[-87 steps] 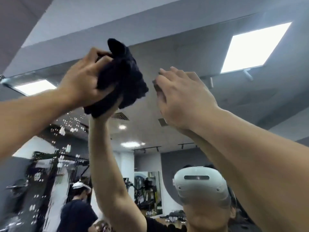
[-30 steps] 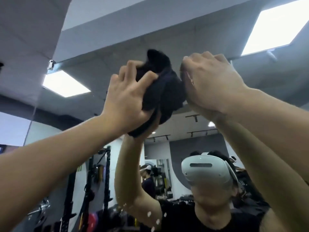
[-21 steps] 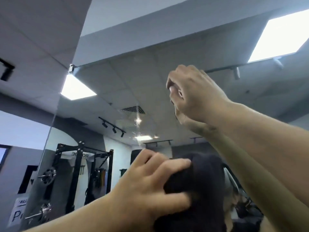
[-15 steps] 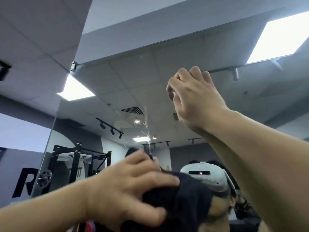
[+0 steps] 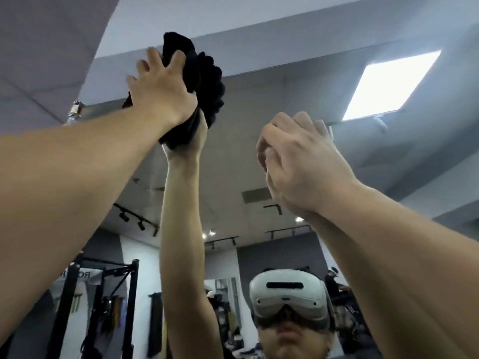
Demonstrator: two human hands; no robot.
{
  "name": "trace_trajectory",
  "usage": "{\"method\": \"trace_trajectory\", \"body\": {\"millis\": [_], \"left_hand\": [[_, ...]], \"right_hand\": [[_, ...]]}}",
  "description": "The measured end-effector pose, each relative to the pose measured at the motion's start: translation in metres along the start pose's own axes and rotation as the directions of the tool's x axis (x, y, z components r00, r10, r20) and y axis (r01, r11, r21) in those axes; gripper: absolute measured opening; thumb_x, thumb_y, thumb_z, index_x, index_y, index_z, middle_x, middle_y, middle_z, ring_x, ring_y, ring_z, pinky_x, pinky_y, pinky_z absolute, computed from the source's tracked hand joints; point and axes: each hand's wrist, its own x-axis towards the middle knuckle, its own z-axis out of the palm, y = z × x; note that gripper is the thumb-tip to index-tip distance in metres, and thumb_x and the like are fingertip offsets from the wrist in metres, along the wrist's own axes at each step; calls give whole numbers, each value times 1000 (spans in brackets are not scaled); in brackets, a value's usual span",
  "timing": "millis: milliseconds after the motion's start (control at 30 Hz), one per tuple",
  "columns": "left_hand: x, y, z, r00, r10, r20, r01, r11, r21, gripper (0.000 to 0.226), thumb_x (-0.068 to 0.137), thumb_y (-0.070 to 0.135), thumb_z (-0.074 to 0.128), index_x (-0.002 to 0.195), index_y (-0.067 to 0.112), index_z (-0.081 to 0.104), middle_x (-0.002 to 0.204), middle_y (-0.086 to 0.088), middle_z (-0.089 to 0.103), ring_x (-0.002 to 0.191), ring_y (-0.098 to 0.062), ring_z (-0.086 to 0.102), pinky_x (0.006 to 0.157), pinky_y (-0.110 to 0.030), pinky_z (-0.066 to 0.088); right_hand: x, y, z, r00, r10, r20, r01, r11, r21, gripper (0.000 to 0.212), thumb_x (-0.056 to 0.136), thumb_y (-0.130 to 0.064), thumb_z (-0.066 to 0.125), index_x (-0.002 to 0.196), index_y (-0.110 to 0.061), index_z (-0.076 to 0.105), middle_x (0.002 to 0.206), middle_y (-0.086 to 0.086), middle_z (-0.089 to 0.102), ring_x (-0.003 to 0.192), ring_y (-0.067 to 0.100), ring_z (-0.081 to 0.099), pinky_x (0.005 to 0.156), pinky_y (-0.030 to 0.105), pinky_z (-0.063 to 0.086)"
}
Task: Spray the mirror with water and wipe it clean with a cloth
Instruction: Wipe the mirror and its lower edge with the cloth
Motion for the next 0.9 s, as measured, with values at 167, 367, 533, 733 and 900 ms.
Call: {"method": "trace_trajectory", "body": {"millis": [167, 367, 533, 733, 900], "left_hand": [[-61, -4, -15, 980, 189, -58, -193, 979, -65, 50, 85, 32, 62, 130, 22, 41, 136, -19, 38, 122, -42, 44, 103, -56, 39], [-169, -13, -51, 875, 484, 8, -472, 855, -214, 53, 79, 52, 56, 124, 26, 46, 135, -16, 43, 120, -37, 47, 96, -54, 42], [-272, -39, -74, 693, 715, -91, -694, 628, -353, 35, 88, 40, 71, 120, 30, 61, 136, -10, 50, 107, -30, 55, 86, -46, 45], [-283, -92, -71, 384, 908, -167, -859, 286, -425, 17, 96, 31, 60, 111, 31, 52, 139, 0, 51, 109, -20, 60, 95, -37, 51], [-212, -138, -61, 503, 863, -41, -803, 450, -390, 32, 92, 53, 62, 121, 49, 50, 130, 8, 48, 105, -13, 54, 83, -31, 51]], "right_hand": [[1, -2, -2, 1000, -13, 14, 13, 1000, 9, 11, 97, -23, 43, 92, -23, 53, 94, -7, 46, 88, 15, 33, 83, 33, 26], [10, -8, -6, 997, 63, 47, -66, 994, 82, 20, 99, -33, 42, 91, -20, 54, 95, -1, 50, 95, 20, 37, 89, 41, 32], [30, -47, -5, 998, 66, 13, -68, 979, 192, 20, 101, -38, 43, 94, -22, 52, 101, -2, 46, 102, 21, 40, 95, 41, 30], [44, -102, 26, 995, -86, 45, 75, 976, 203, 31, 101, -42, 43, 120, -20, 52, 125, 1, 47, 117, 23, 43, 102, 39, 30], [41, -109, 47, 999, -45, 13, 42, 984, 174, 17, 100, -17, 41, 113, -18, 52, 117, 2, 48, 109, 23, 42, 100, 36, 29]]}}
